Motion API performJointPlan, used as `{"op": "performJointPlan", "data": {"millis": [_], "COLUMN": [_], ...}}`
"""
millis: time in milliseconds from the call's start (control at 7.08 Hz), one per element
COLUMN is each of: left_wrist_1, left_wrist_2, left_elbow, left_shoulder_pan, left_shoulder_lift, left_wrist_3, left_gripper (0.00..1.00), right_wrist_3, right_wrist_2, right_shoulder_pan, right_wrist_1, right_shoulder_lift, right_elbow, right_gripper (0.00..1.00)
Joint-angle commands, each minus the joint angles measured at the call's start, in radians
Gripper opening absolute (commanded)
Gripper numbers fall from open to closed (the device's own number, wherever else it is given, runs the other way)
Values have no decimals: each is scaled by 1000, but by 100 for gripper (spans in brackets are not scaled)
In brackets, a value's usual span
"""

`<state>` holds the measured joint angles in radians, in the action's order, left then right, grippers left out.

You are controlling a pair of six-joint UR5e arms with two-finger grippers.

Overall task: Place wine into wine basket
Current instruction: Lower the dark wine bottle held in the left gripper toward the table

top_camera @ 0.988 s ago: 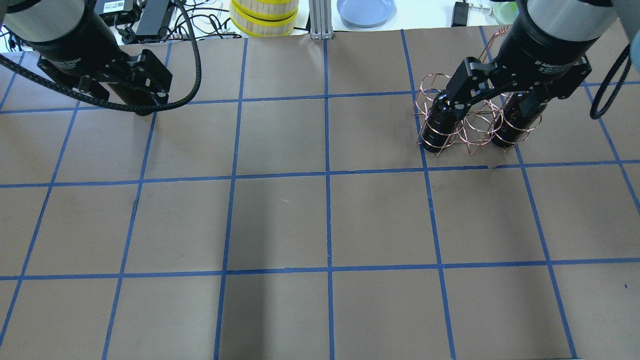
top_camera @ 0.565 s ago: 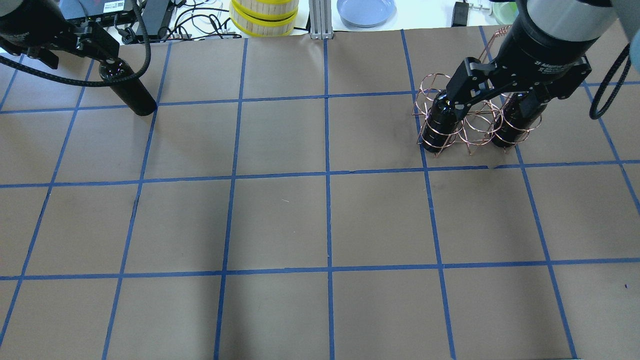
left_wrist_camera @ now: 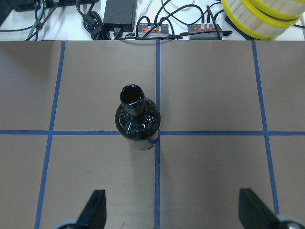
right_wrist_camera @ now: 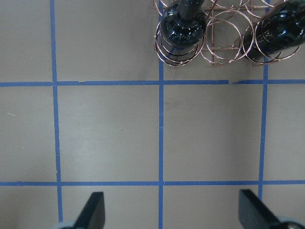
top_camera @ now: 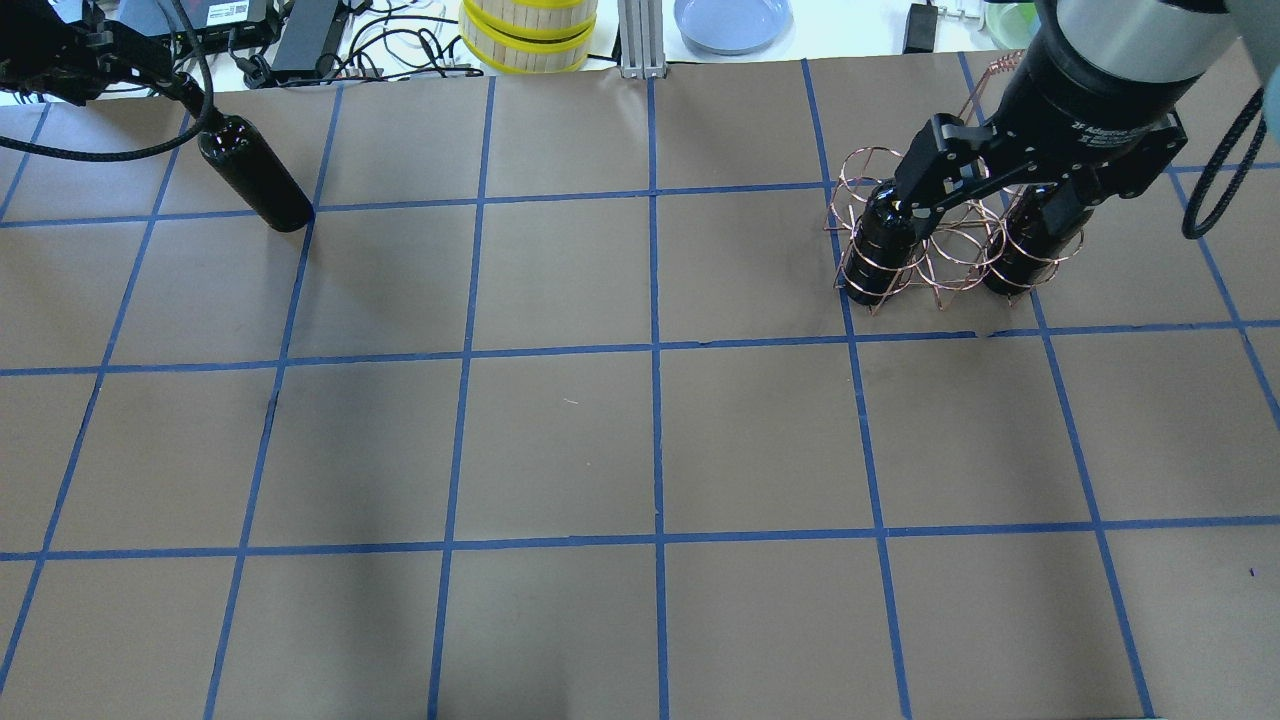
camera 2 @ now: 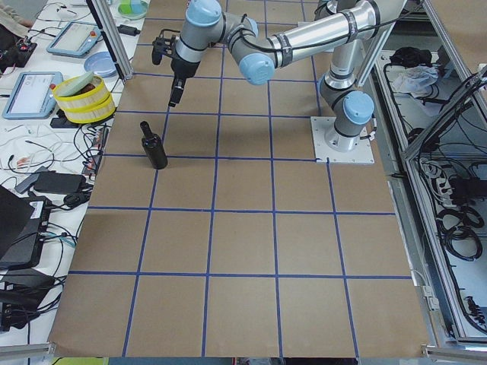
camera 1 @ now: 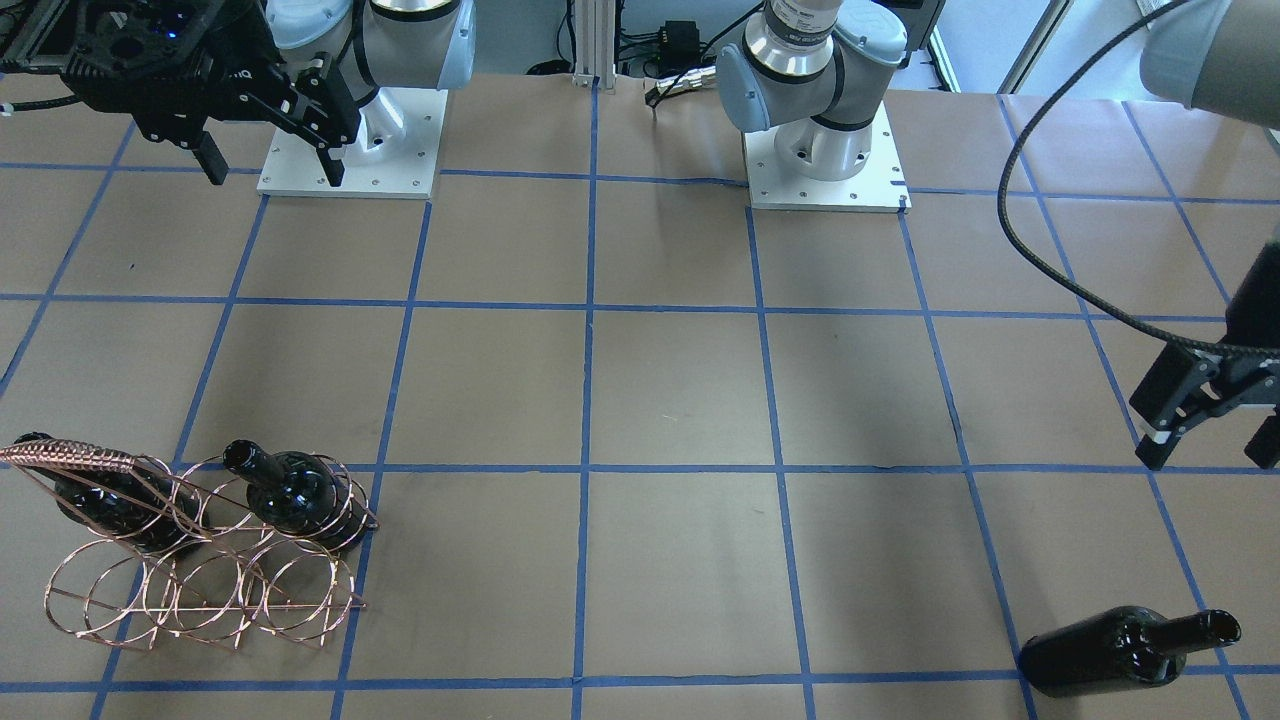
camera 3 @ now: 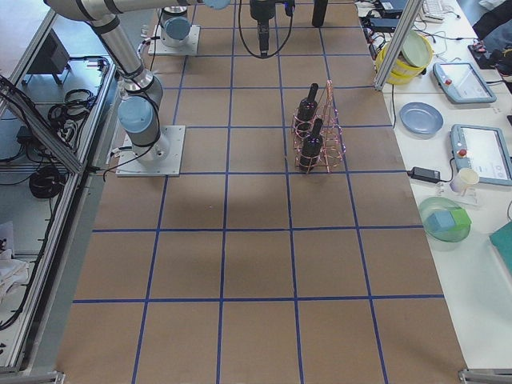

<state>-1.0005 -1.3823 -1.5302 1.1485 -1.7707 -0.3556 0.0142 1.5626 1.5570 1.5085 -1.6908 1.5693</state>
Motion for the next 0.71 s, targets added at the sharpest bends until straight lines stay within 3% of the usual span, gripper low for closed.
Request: {"op": "performJointPlan", "data": {"millis": [0,565], "left_wrist_1": [77,169], "left_wrist_2": [31,-4], "left_elbow": [1,24], "left_shoulder_pan": [-27,-21], "left_shoulder_lift": [-106,-216], "left_wrist_3": [-2,0], "left_gripper": [99,99], "right_wrist_3": [-2,-2], "right_wrist_2": [10,-2], "right_shoulder_pan": [0,0], "right_wrist_1": [-1,1], "right_shoulder_lift": [-1,-1], "right_elbow": [0,0], "right_gripper": [100,100]}}
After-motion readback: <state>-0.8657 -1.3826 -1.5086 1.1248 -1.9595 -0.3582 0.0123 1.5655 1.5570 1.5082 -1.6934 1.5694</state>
